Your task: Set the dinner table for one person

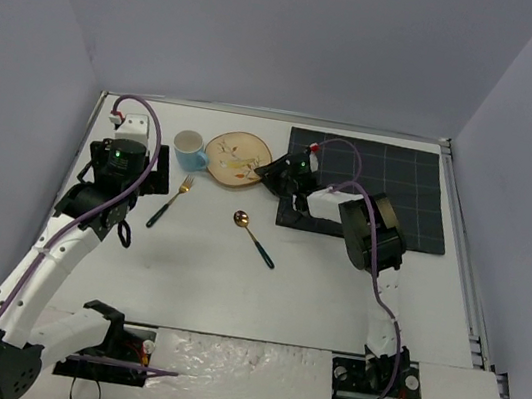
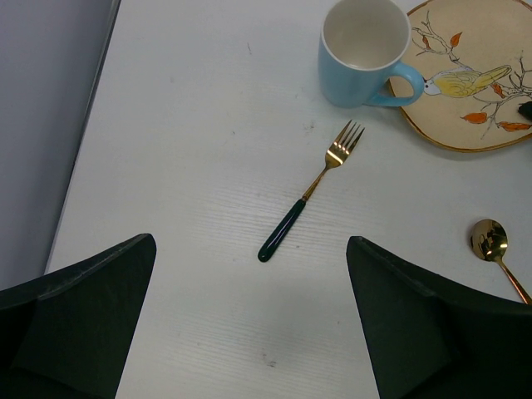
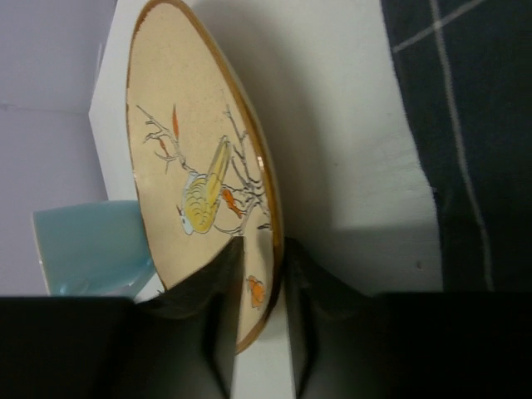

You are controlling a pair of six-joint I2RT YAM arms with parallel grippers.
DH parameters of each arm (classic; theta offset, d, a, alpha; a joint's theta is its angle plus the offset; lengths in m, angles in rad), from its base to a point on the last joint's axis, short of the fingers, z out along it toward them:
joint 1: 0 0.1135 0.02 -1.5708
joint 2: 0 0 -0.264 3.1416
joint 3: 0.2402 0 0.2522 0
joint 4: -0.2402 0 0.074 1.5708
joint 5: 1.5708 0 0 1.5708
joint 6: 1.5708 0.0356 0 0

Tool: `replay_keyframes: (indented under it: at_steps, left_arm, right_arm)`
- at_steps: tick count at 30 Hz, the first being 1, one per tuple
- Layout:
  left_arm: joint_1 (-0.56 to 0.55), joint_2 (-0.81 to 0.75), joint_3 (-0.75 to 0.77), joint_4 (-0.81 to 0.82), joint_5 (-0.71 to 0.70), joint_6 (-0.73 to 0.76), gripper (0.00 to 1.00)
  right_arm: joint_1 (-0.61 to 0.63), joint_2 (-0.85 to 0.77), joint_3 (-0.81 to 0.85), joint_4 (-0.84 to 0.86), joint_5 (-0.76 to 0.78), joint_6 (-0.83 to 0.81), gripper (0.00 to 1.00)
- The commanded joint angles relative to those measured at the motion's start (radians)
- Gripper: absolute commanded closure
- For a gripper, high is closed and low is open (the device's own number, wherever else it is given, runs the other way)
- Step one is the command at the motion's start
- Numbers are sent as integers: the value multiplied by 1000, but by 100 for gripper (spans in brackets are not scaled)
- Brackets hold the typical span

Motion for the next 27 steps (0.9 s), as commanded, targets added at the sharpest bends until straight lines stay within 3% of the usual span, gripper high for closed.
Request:
replay_keyframes:
  at_steps: [1, 4, 16, 27]
  left_arm:
    - [4, -19, 15, 55, -2, -9, 3]
    - [4, -20, 15, 55, 0, -9, 3]
    - [4, -20, 13, 59, 11, -9, 3]
    - [4, -16, 13, 61, 17, -10, 3]
  right_arm:
    - [-5, -4, -14, 17, 22, -1, 92]
    - [-12, -14, -21, 33, 11, -5, 100]
    - [-85, -179, -105, 223, -124, 22, 100]
    - [-249, -370, -274, 399, -292, 67, 100]
